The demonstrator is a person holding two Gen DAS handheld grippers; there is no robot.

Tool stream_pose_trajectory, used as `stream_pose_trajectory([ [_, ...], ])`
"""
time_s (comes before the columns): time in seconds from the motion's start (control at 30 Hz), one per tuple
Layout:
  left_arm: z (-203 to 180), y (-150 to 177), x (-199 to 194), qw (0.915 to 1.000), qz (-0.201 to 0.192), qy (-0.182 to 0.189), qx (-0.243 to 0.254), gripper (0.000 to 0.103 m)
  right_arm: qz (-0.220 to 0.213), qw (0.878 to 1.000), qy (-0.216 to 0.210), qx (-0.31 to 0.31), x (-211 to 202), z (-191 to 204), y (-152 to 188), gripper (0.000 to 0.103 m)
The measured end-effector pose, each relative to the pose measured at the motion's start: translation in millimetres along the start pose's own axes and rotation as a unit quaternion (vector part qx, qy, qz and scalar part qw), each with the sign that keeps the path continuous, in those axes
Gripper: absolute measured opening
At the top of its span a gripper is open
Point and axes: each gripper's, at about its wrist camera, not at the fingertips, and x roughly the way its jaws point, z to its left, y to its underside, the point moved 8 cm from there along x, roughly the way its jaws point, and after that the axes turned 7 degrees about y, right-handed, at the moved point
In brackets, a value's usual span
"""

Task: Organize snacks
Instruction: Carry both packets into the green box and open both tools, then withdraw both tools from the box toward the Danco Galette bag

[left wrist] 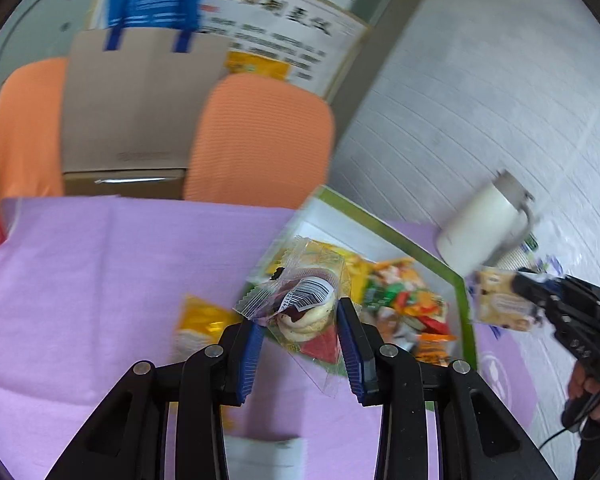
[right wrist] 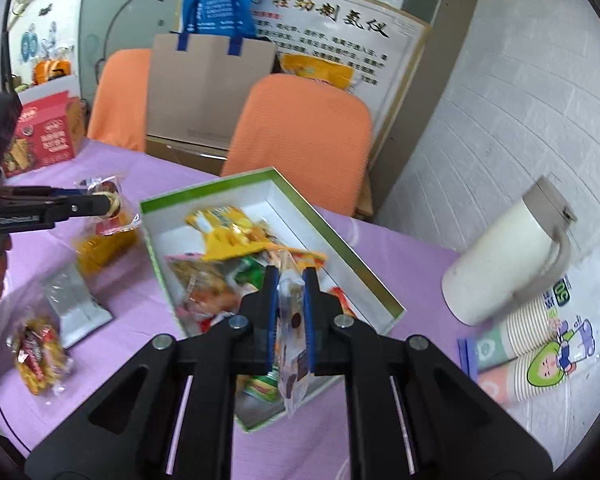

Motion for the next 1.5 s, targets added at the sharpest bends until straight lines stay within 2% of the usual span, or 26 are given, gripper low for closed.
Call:
stream_pose_trajectory([
  [0.1, -29, -4, 23, 0.9997, 0.017, 0.01, 0.017, 0.036, 0.007, 1.0, 0.016, -0.001, 12, -11, 11, 0.013],
  [0.23, -53, -8, 49, 0.999, 0.03, 0.003, 0.033, 0.036, 0.011, 1.0, 0.026, 0.004, 23, -22, 20, 0.013],
  [0.5, -51, -13, 79, 0.999, 0.036, -0.013, 0.024, 0.038, 0.014, 0.999, 0.028, 0.033, 50, -27, 22, 0.014],
  [0.53, -49, -13, 80, 0.999, 0.033, -0.018, 0.022, 0.042, 0.014, 0.999, 0.022, 0.035, 54, -26, 22, 0.014],
  [0.6, -46, -14, 80, 0.9995, 0.026, -0.013, 0.014, 0.063, 0.016, 0.998, -0.022, 0.052, 56, -17, 21, 0.023],
  [0.63, -43, -14, 77, 0.9996, 0.022, -0.014, 0.007, 0.082, 0.015, 0.996, -0.043, 0.07, 55, -15, 21, 0.037],
  [0.67, -39, -15, 71, 0.9998, 0.007, -0.02, 0.0, 0.087, 0.008, 0.994, -0.06, 0.09, 51, -15, 20, 0.052],
  [0.73, -35, -18, 61, 0.9996, -0.014, -0.023, 0.001, 0.088, -0.008, 0.99, -0.076, 0.117, 42, -19, 17, 0.059],
  [0.8, -31, -19, 55, 0.9994, -0.012, -0.031, 0.003, 0.088, -0.015, 0.988, -0.078, 0.13, 34, -23, 15, 0.062],
  [0.87, -30, -18, 47, 0.9992, -0.015, -0.037, 0.006, 0.088, -0.017, 0.988, -0.068, 0.136, 26, -28, 17, 0.075],
  [1.0, -35, -16, 31, 0.9989, -0.021, -0.039, 0.012, 0.088, -0.028, 0.989, -0.06, 0.131, 7, -28, 23, 0.08],
  [1.23, -65, -2, -12, 0.9982, -0.024, -0.03, 0.046, 0.088, -0.041, 0.985, -0.08, 0.146, -36, -17, 34, 0.086],
  [1.5, -91, 35, -78, 0.9955, -0.021, -0.04, 0.083, 0.088, -0.066, 0.984, -0.081, 0.142, -93, 7, 55, 0.094],
])
